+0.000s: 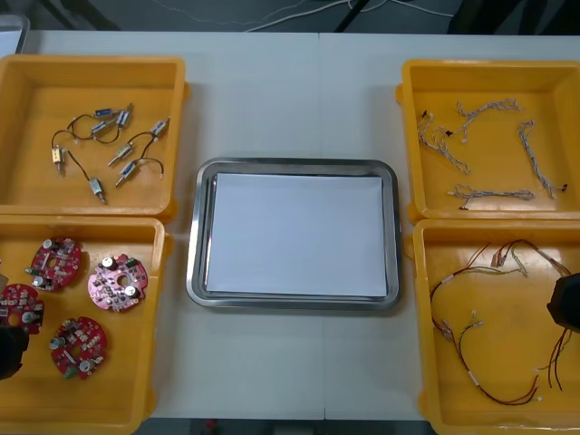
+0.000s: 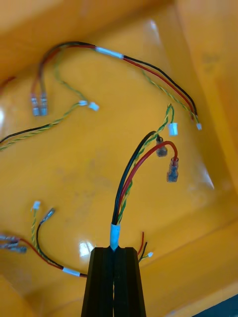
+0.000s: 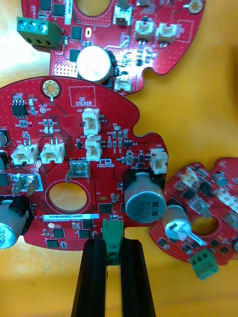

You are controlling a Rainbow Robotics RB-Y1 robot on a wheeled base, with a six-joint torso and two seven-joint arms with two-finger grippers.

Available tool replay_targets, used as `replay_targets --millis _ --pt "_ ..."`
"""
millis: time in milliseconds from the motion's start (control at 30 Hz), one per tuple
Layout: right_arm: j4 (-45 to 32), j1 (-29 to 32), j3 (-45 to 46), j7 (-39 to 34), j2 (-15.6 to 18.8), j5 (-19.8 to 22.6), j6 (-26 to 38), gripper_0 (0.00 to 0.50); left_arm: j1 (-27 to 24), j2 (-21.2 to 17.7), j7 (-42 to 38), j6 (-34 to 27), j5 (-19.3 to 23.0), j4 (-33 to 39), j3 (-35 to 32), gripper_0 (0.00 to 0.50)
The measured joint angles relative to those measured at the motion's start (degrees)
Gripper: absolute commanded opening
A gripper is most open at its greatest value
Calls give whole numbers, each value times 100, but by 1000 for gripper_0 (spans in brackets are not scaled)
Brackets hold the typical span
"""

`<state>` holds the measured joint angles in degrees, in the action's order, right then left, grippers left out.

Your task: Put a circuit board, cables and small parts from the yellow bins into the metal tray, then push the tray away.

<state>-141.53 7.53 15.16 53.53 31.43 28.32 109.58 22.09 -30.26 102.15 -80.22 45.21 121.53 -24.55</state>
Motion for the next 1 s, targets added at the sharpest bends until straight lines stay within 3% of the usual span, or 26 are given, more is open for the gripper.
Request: replay_targets --millis 267,367,700,800,900,1000 --pt "-626 -5 3 1330 2 162 4 0 -138 -57 -2 -737 260 373 -344 0" --pt "-666 -17 3 1499 2 234 5 0 -194 -92 -3 -868 337 415 -409 0" --pt "-668 -215 181 2581 5 899 17 0 -423 -207 -208 -1744 392 1081 -570 0" --pt "-670 -318 203 2927 18 966 20 0 -504 -326 -895 -2215 270 1603 -568 0" --pt "-672 -502 203 3570 38 1075 21 0 -617 -454 -2049 -2573 264 1963 -542 0" --pt "-672 -755 204 3723 43 1240 22 0 -743 -554 -3082 -2757 267 2096 -449 0"
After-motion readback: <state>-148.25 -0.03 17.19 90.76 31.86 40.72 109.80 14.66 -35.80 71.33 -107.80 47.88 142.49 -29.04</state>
